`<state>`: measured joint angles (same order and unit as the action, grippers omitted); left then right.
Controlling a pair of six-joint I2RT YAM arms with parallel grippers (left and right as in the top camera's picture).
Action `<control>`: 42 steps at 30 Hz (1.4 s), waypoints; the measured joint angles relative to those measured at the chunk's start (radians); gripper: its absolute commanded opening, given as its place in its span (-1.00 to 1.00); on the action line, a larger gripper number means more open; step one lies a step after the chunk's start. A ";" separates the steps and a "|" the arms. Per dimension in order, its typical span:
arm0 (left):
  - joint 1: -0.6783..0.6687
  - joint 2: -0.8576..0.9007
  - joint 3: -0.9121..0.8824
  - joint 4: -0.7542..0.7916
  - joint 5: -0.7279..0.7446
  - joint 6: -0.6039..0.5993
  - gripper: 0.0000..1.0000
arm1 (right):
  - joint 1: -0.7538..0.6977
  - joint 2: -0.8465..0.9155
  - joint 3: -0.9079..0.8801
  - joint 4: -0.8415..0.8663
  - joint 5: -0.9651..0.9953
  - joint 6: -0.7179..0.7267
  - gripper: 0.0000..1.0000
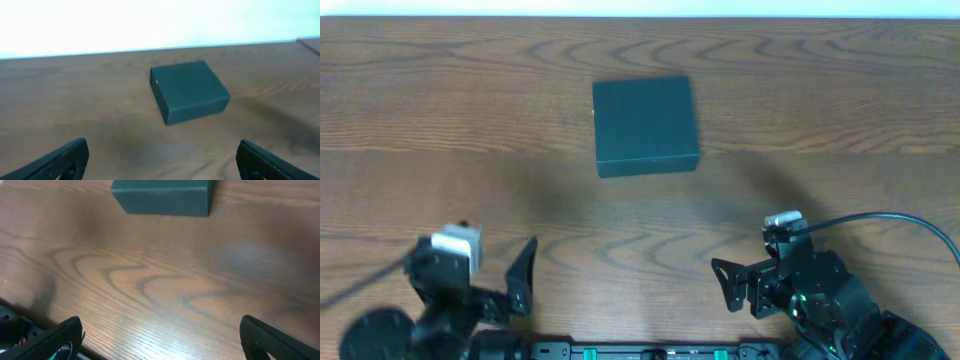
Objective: Pack container
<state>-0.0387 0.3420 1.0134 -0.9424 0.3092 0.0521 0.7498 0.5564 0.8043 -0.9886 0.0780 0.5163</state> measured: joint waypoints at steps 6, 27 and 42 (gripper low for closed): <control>0.003 -0.215 -0.271 0.109 -0.002 -0.092 0.90 | 0.000 0.000 0.000 -0.002 -0.001 0.000 0.98; 0.004 -0.327 -0.834 0.481 0.069 -0.211 0.90 | 0.000 0.000 0.000 -0.002 0.000 0.000 0.98; 0.004 -0.326 -0.871 0.528 0.036 -0.211 0.90 | 0.000 0.000 -0.001 -0.002 0.000 0.000 0.99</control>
<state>-0.0345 0.0158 0.1425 -0.4141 0.3450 -0.1589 0.7498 0.5560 0.8036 -0.9901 0.0776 0.5163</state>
